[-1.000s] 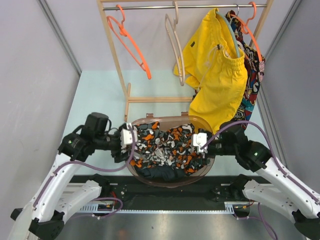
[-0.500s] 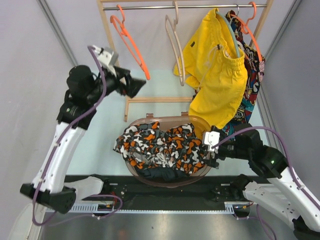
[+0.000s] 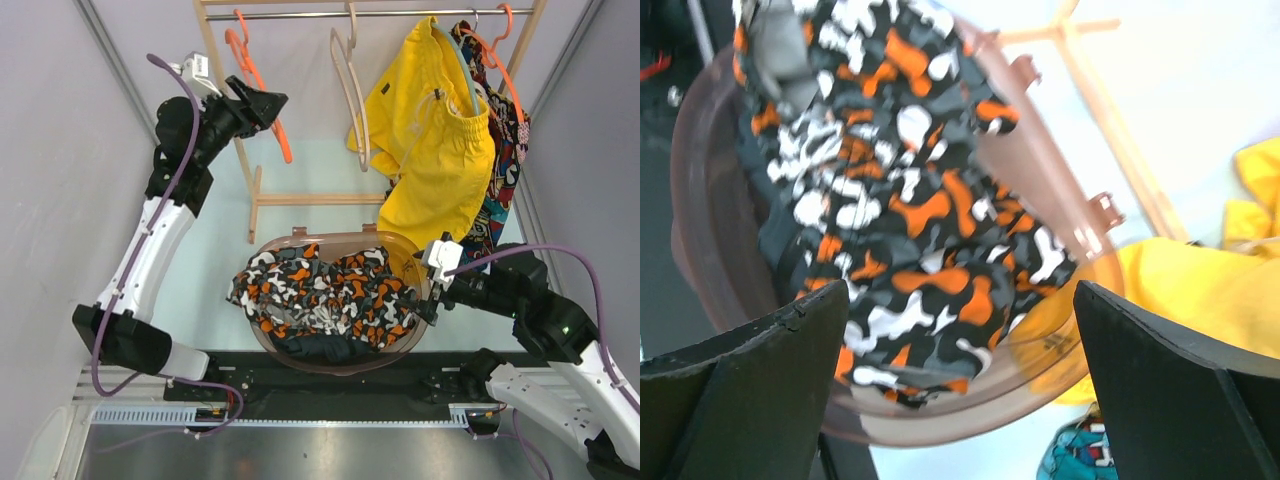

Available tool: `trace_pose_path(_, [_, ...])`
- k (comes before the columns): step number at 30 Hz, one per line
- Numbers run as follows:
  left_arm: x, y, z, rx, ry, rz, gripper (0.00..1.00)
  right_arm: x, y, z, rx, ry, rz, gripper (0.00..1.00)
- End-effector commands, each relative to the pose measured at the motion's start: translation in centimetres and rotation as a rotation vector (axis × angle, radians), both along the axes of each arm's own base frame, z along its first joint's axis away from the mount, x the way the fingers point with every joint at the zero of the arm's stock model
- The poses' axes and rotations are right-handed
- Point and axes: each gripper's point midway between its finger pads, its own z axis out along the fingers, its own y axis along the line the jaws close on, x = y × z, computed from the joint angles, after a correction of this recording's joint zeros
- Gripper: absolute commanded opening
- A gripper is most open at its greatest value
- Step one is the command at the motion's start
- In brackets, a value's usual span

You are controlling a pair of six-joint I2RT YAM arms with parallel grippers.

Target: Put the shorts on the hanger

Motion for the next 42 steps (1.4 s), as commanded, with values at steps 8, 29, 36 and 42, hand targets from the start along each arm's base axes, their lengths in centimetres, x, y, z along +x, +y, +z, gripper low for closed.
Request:
trace_pose_path(8, [2.7, -0.5, 2.8, -0.175, -0.068, -0.131, 0.32, 1.1, 0.2, 5.4, 0.133, -0.077, -0.065, 1.0])
trace_pose_path(29, [-1.0, -1.3, 4.8, -0.197, -0.172, -0.235, 0.0, 2.5, 0.9, 6.5, 0.136, -0.126, -0.07, 1.0])
trace_pose_path(36, [-2.4, -1.7, 3.5, -0.135, -0.22, -0.269, 0.0, 3.1, 1.4, 6.2, 0.122, -0.128, -0.064, 1.0])
trace_pose_path(42, [-3.3, -2.0, 3.1, -0.14, -0.201, -0.291, 0.0, 3.4, 1.3, 7.6, 0.16, -0.149, -0.083, 1.0])
